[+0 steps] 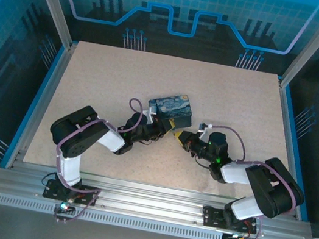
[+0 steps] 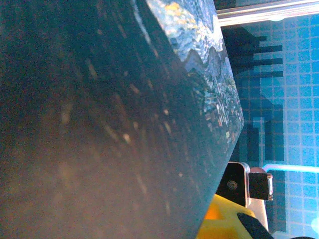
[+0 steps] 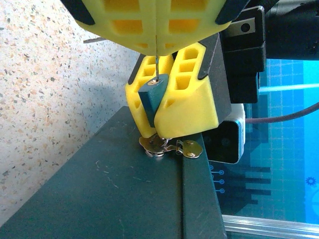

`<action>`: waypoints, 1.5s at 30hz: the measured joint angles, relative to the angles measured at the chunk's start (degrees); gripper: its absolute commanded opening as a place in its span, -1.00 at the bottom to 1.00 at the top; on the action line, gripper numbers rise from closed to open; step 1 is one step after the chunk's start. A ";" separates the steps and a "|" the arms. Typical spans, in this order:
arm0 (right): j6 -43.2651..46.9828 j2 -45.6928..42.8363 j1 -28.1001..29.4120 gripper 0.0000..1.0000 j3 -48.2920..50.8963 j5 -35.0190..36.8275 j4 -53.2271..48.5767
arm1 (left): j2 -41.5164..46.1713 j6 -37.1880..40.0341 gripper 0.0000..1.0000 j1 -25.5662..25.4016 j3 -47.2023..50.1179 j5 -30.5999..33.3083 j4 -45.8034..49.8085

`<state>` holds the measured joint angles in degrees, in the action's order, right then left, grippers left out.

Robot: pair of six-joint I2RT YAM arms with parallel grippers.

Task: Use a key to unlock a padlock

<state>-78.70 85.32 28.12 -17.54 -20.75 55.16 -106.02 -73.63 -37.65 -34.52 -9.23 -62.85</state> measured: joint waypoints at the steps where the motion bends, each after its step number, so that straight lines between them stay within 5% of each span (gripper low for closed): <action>1: 0.00 0.00 0.00 -1.00 0.02 0.22 0.00 | -0.02 0.00 -1.00 0.00 0.07 0.02 -0.15; 45: -11.58 6.60 5.42 -1.00 1.11 10.45 9.97 | -1.99 -1.49 -1.00 0.74 0.94 1.14 -3.52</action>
<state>-90.28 91.92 33.54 -16.43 -10.31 65.12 -108.01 -75.11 -36.91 -33.58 -8.10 -66.37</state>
